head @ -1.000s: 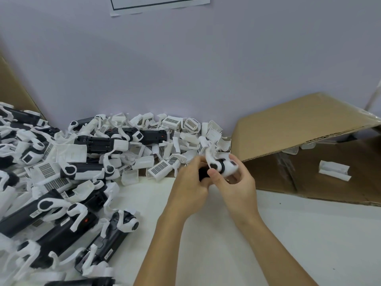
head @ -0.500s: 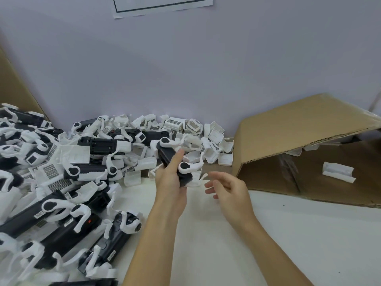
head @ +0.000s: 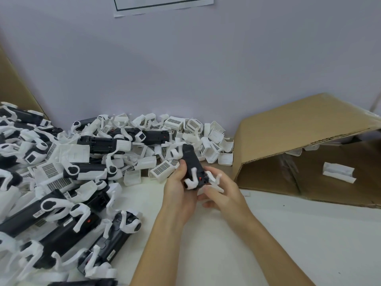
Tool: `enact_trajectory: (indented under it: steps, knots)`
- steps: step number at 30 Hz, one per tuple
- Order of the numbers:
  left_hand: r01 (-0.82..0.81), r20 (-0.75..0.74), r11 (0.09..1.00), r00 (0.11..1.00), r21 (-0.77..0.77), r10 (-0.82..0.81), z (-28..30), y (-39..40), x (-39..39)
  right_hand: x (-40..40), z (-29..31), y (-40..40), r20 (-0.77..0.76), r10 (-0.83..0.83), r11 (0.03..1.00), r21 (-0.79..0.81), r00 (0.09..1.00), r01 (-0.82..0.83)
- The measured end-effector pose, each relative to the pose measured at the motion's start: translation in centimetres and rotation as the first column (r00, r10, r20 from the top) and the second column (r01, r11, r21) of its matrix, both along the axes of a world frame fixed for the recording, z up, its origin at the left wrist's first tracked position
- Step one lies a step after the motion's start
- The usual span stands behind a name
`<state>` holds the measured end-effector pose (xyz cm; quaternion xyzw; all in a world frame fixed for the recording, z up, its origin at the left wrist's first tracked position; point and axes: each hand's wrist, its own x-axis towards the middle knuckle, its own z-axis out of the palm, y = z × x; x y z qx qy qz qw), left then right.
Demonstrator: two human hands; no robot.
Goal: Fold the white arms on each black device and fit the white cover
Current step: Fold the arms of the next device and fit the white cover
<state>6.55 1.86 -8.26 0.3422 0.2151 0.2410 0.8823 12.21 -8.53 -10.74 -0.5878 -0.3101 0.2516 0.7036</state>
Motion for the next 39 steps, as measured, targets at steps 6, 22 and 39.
enact_trajectory:
  steps: [6, 22, 39]
  knots:
    - [-0.059, 0.027, 0.98, 0.998, 0.187, 0.055, -0.8, -0.4, 0.8, 0.3, -0.3, 0.2, 0.019, -0.127, 0.992, -0.013, 0.992, 0.127]
    - [-0.035, 0.001, 0.951, 0.999, 0.306, 0.036, -1.6, -0.9, 1.7, 1.2, -1.3, 0.6, -0.121, -0.101, 0.995, -0.031, 0.987, 0.098]
    - [-0.035, -0.018, 0.954, 0.999, 0.299, 0.042, -1.9, -0.9, 2.0, 1.2, -1.3, 0.7, -0.082, -0.132, 0.99, -0.054, 0.988, 0.127]
